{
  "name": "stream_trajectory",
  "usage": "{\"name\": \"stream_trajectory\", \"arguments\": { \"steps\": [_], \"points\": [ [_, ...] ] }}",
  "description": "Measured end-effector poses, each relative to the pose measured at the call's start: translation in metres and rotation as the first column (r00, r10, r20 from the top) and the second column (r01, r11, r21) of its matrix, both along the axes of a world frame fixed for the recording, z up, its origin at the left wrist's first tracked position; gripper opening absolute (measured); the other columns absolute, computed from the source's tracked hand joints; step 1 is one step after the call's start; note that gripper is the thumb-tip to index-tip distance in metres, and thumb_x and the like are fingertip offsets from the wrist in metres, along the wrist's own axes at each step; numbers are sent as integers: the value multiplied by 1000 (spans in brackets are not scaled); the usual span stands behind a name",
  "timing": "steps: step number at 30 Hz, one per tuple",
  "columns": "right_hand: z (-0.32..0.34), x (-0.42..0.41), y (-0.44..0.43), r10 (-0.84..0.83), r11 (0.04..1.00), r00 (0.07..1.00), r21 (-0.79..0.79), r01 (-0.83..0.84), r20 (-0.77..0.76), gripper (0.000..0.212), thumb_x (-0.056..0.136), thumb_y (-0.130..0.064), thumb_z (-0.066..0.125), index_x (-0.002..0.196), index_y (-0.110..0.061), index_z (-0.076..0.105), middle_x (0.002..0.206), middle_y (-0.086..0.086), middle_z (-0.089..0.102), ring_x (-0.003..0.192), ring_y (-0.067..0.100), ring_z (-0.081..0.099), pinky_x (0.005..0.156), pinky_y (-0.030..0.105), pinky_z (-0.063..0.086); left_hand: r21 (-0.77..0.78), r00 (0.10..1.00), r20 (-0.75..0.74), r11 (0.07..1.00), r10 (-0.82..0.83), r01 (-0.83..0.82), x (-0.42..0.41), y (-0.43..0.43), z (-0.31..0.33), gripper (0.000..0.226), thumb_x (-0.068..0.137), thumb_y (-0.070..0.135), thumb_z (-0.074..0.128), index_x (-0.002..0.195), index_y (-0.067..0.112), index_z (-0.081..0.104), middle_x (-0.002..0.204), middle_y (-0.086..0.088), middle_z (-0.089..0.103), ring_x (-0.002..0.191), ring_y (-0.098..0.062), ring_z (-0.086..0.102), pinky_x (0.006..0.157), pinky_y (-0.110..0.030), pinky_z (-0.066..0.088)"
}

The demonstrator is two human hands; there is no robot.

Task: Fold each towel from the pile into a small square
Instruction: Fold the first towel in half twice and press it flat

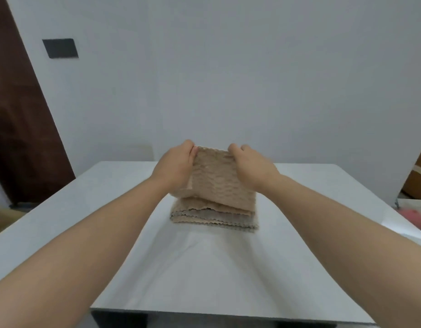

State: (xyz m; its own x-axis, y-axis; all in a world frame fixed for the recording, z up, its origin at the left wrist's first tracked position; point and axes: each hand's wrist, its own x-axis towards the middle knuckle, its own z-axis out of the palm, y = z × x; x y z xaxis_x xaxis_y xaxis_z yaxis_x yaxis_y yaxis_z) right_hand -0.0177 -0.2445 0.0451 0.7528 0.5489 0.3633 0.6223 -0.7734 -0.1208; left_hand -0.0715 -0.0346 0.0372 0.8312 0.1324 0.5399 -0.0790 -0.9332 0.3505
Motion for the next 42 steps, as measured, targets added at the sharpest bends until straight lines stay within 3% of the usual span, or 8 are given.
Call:
{"name": "stream_trajectory", "arguments": {
  "steps": [2,7,12,16,24,30,35,42],
  "points": [
    [1,-10,-6,27,999,999,24,-26,-41,23,102,-26,41,123,-20,44,111,4,52,89,25,54,75,43,51,-36,1000,-7,999,-11,10,-13,-4,5,38,109,40,27,93,13,48,80,-6,60,73,-27,56,66,-42,46],
    [17,-38,-22,42,978,999,-204,-47,-31,72,78,-76,63,130,-29,46,112,-4,56,100,22,58,86,39,48,-68,992,-78,994,-96,90,-44,-5,13,32,100,52,50,94,21,49,84,4,61,76,-17,58,68,-36,48],
    [19,-59,-31,-6,962,1000,-272,6,1,29,93,-45,59,79,-23,48,76,-7,52,82,26,58,67,34,47,40,956,-239,982,-172,187,-72,1,13,57,68,48,89,109,24,56,98,10,60,89,-10,56,71,-28,46],
    [19,-72,-38,10,980,993,-196,-32,-114,25,100,-35,52,81,-22,44,83,-2,53,86,27,54,66,35,38,168,954,-268,968,-137,186,-90,14,10,18,76,19,79,82,15,63,84,0,62,82,-20,58,63,-24,43],
    [6,-77,-35,81,996,958,58,-68,-275,8,99,-21,51,104,-15,51,91,2,59,79,22,57,61,32,44,-377,943,-282,924,-179,63,-106,21,9,12,83,9,62,93,16,65,78,4,64,70,-16,56,63,-29,44],
    [-5,-64,-42,271,910,772,415,-10,-576,26,90,-36,72,104,-15,64,97,6,70,78,21,69,57,35,58,-721,868,-299,690,-397,67,-96,23,1,44,81,25,76,121,11,64,107,-9,73,95,-28,70,84,-42,55],
    [-29,-50,-50,298,940,567,339,-34,-768,48,78,-27,88,117,-20,62,107,4,76,91,24,76,58,36,59,-800,692,-424,599,-585,16,-85,24,-29,60,79,2,83,132,6,57,128,-17,68,118,-35,67,103,-53,50],
    [-73,-25,-46,184,973,430,225,44,-884,72,68,6,88,126,-14,50,117,13,71,100,34,73,78,53,62,-822,693,-479,553,-538,-139,-71,18,-81,44,87,-9,70,127,5,59,122,-19,70,108,-35,71,96,-51,56]
  ]
}}
